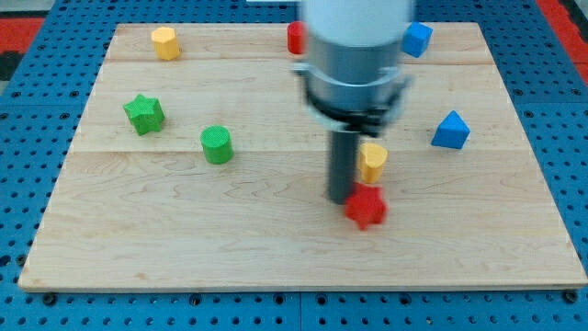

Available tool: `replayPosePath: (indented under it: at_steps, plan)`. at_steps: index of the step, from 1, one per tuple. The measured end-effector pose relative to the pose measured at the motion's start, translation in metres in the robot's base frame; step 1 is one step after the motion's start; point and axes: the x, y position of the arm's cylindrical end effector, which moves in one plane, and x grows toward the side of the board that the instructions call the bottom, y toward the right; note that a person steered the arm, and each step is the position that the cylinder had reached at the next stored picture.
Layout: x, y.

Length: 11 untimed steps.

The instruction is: Move the yellow heart slightly towards left

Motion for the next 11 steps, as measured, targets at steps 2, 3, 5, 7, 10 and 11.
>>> replayPosePath:
  at_steps: [2,3,5,7,10,11]
  plan:
    - [0.015,0.043]
    - [-0.028,0.063]
    - [-0.056,0.076]
    - [-0.055,0.067]
    - [-0.048,0.008]
    - [-0.048,-0.004]
